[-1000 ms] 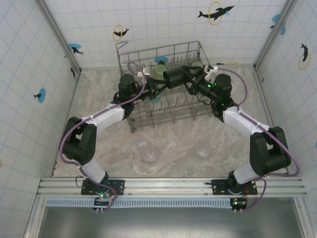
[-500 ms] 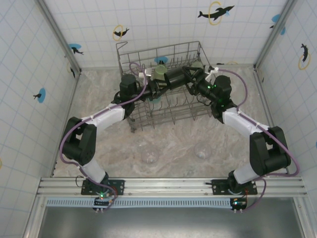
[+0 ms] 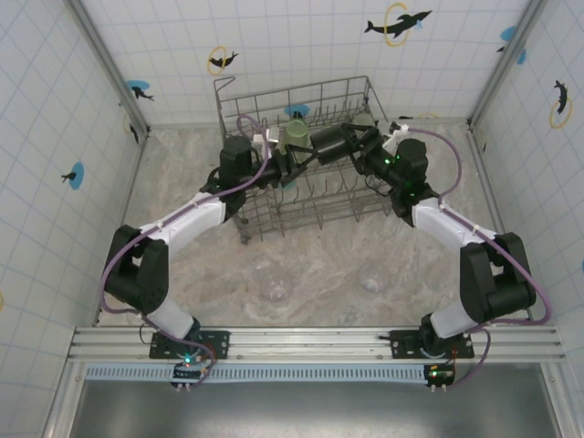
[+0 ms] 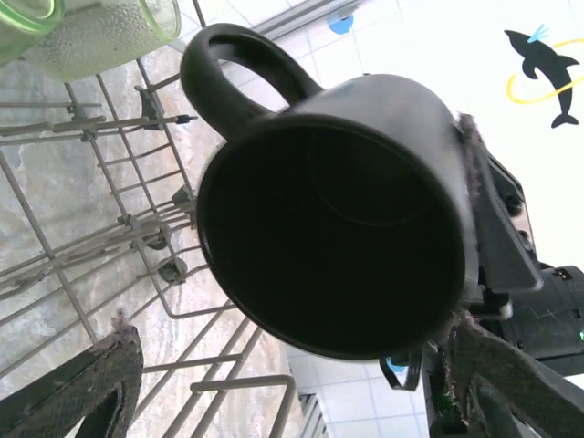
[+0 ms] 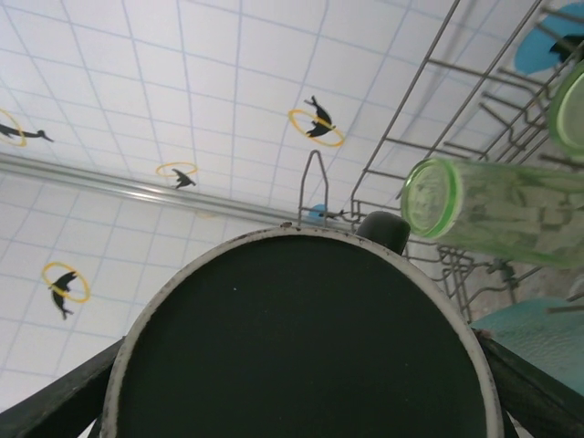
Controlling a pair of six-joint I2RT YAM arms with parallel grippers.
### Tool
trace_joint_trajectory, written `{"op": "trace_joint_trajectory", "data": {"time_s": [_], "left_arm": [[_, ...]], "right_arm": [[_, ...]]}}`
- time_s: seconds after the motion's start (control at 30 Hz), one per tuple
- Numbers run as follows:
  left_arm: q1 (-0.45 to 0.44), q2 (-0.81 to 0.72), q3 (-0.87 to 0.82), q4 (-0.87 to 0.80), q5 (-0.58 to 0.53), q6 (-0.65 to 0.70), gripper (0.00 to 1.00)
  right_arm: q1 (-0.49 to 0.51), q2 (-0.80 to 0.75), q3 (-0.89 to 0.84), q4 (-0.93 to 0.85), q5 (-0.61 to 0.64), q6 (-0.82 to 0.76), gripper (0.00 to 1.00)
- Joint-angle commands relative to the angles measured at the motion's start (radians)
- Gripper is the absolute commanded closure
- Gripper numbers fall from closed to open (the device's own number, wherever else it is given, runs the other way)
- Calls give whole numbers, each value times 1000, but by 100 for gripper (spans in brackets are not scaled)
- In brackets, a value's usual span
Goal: Load the cups into the dish rack
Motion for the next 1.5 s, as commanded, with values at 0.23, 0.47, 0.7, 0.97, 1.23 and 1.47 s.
{"op": "trace_joint_trajectory", "data": {"time_s": [0.23,0.47,0.7,0.97,1.23,1.47], "left_arm": [[20,-145,-72,-183,-174,149,3],[43,-213,-91,-297,-310,218,3],[44,-294,-87,-415,-511,317,3],[46,-296,-74,-437,-512,348,3],[46,-311,-52,-416,-471,335,3],[46,-374,-19,-412,-451,318,3]], "right_arm": [[-2,10,104,-71,109,-220,100],[16,58,179,-168,185,-368,100],[81,106,269,-307,363,-568,100],[185,139,290,-347,495,-658,100],[243,153,328,-394,597,-752,100],[266,145,382,-428,662,-836,100]]}}
